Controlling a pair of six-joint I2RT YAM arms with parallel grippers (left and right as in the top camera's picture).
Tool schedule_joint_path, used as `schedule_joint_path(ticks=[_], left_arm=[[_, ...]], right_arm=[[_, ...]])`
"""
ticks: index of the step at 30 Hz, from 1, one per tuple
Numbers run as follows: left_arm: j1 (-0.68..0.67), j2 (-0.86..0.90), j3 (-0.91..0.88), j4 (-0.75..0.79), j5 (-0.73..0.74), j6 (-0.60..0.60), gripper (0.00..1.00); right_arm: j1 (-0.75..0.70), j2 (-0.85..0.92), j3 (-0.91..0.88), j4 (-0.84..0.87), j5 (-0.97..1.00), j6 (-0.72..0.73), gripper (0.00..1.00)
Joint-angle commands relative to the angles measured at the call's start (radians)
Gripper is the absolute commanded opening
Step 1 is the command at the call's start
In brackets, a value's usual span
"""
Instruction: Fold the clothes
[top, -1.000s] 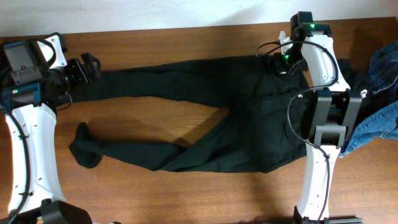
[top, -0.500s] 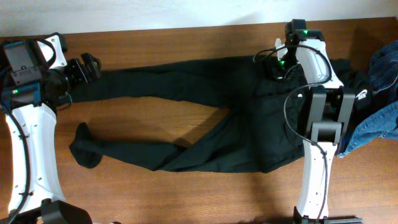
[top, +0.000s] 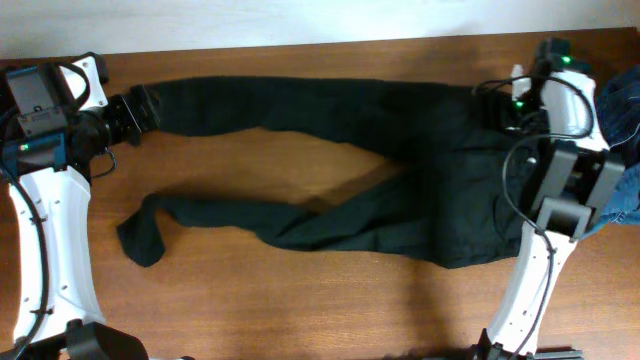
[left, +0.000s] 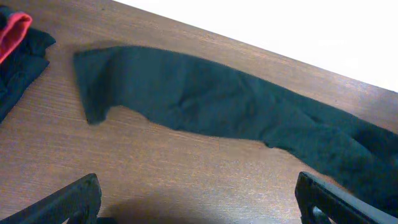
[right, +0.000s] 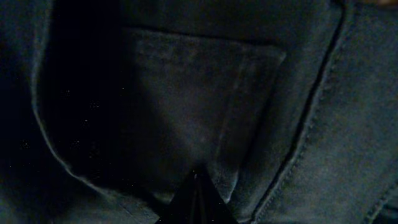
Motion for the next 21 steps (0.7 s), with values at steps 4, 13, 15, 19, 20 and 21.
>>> schedule_joint_path(ticks=[4,13,15,19,20,21], left_arm=[[0.002,0.005,-0.002,-0.001,0.015,-0.008,0.99],[0.002,0.005,-0.002,-0.001,0.015,-0.008,1.00],[0.002,0.005,-0.002,-0.001,0.015,-0.008,0.99],[0.002,0.005,-0.002,-0.001,0.015,-0.008,0.99],[0.002,0.005,-0.002,-0.001,0.015,-0.008,0.99],[0.002,0.005,-0.002,-0.001,0.015,-0.008,1.00]], right_arm=[[0.054,0.052,0.003,0.037,0.012,-0.048,0.04],[0.204,0.051,0.388,-0.089,0.147,0.041,0.04],[0.227,0.051,0.496,-0.155,0.161,0.078,0.09],[0.243,0.048,0.658,-0.314,0.153,0.125,0.13],[0.243,0.047,0.691,-0.359,0.134,0.132,0.12],[0.243,0.043,0.722,-0.401,0.113,0.146,0.09]])
